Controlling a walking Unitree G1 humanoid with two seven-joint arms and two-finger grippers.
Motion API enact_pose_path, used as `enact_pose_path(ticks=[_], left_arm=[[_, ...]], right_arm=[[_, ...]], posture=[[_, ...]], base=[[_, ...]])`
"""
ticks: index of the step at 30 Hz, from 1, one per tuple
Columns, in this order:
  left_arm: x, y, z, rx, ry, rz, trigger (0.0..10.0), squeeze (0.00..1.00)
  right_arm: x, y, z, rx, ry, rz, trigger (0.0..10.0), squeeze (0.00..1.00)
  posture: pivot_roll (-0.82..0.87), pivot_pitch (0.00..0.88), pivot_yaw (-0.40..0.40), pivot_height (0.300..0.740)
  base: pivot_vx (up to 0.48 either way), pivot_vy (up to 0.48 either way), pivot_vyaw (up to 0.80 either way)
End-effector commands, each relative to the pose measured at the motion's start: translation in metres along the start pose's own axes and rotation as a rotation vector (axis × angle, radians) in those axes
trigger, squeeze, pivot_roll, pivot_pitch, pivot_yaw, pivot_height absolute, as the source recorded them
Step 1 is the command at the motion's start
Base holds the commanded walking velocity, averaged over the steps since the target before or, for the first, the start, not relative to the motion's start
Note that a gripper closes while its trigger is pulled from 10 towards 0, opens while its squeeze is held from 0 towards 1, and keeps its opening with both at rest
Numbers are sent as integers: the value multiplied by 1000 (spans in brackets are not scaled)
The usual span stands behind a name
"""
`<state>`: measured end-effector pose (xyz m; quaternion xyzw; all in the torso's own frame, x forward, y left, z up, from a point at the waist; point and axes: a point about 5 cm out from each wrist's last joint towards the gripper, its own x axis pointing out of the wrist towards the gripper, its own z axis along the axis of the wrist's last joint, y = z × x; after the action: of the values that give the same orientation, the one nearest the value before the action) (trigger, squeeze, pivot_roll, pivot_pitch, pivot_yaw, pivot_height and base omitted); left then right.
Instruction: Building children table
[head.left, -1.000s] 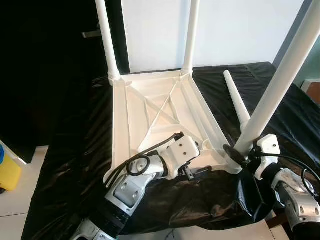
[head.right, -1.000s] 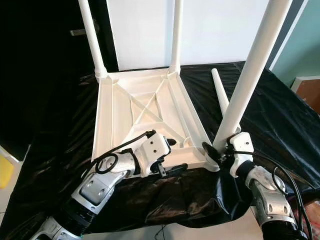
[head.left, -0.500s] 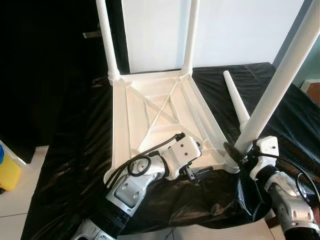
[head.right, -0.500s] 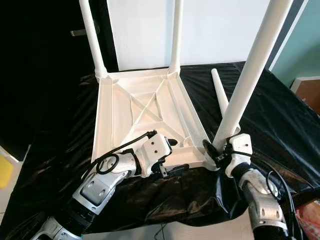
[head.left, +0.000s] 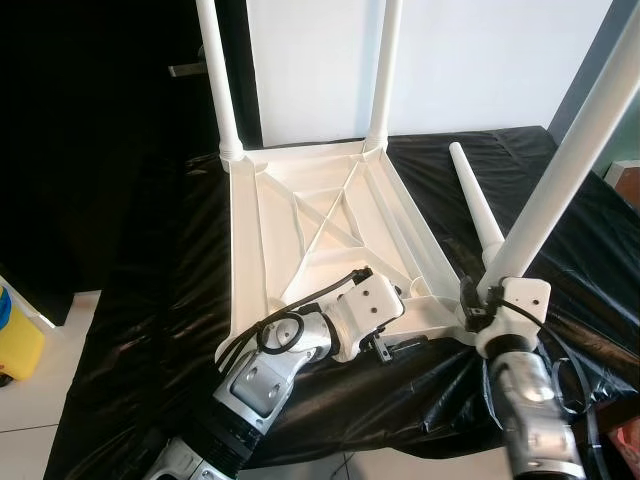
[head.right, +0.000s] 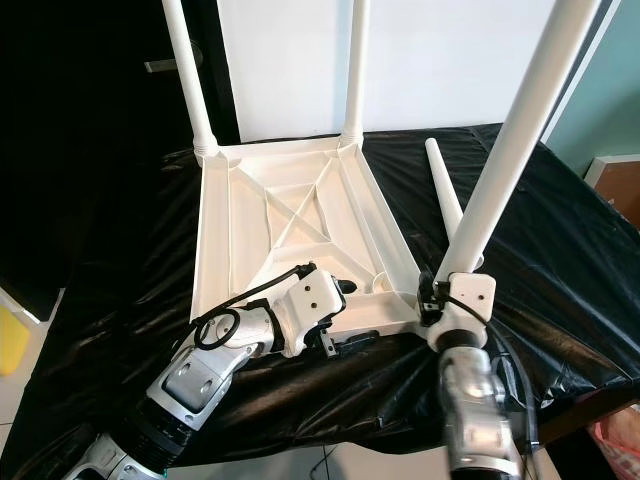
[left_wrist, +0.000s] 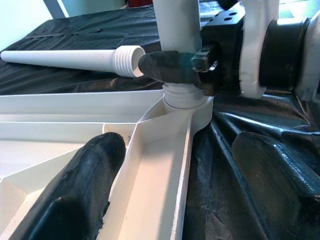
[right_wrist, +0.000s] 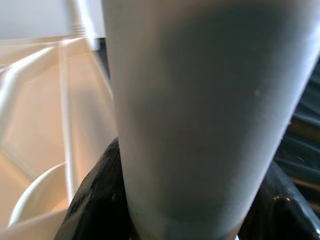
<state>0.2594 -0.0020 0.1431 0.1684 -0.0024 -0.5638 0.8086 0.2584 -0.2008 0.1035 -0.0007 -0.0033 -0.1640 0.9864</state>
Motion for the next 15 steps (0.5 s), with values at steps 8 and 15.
enact_pose_path(ticks=[8,15], left_arm=[[0,-4,-1,14,3,-15,10000,0],[0,-2,-1,20,5,-13,10000,0]], right_arm=[[-9,13,-20,48,130,-74,10000,0],[-9,13,-12,75,83,-50,10000,0]], posture=[[-80,0,7,740],[-80,0,7,740]], base=[[0,0,0],[0,0,0]])
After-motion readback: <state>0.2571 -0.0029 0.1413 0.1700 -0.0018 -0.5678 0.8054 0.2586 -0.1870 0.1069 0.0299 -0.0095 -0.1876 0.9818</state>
